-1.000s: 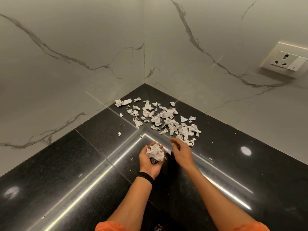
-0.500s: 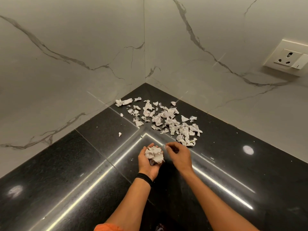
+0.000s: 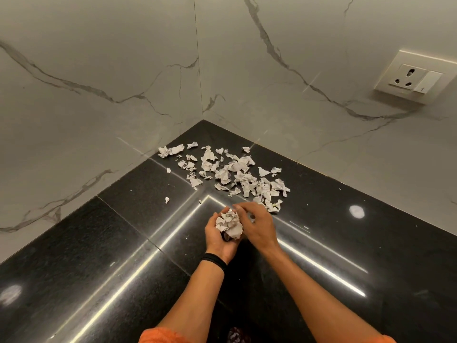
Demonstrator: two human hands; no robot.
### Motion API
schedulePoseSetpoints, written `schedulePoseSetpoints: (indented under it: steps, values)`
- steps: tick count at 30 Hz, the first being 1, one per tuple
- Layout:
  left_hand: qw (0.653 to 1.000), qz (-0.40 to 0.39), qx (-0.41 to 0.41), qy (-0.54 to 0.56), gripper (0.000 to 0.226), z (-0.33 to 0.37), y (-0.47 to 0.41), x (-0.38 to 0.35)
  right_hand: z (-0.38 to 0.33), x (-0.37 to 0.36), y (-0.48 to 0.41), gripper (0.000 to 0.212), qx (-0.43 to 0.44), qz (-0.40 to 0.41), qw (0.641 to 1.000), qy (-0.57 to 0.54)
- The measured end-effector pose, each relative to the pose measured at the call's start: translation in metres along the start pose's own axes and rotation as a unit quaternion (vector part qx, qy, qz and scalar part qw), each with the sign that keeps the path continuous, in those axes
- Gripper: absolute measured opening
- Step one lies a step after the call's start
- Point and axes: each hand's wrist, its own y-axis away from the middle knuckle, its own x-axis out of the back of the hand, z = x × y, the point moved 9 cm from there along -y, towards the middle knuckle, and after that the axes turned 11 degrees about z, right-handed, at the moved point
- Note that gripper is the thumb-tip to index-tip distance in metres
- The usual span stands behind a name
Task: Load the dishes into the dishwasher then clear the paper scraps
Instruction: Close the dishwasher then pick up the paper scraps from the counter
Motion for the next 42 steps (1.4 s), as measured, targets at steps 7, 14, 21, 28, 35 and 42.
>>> schedulePoseSetpoints:
  steps: [7,14,21,28,35,42]
  values:
    - [0.999,0.030,-0.012,-0.020,0.036,0.003,-0.001,-0.003,0.062,-0.003,-0.050,0.045,0.047,-0.119,0.956,0.264]
    - [0.998,0.053,-0.032,-0.031,0.036,0.012,-0.003,0.008,0.071,-0.018,-0.024,0.023,0.164,-0.150,0.917,0.331]
    - [0.996,0.065,-0.016,-0.054,0.034,-0.001,-0.005,0.013,0.080,0.029,0.000,0.019,-0.049,-0.025,0.992,0.115]
    - [0.996,0.007,0.015,-0.090,0.035,-0.029,0.002,-0.011,0.018,0.030,-0.009,0.018,-0.105,-0.001,0.989,-0.102]
    - [0.997,-0.007,0.018,-0.078,0.035,-0.030,0.002,-0.012,-0.011,-0.022,0.018,0.030,0.135,-0.142,0.966,0.167]
    - [0.996,-0.044,0.048,-0.063,0.046,-0.029,0.008,-0.020,-0.017,-0.002,0.003,0.025,0.088,-0.104,0.983,0.123]
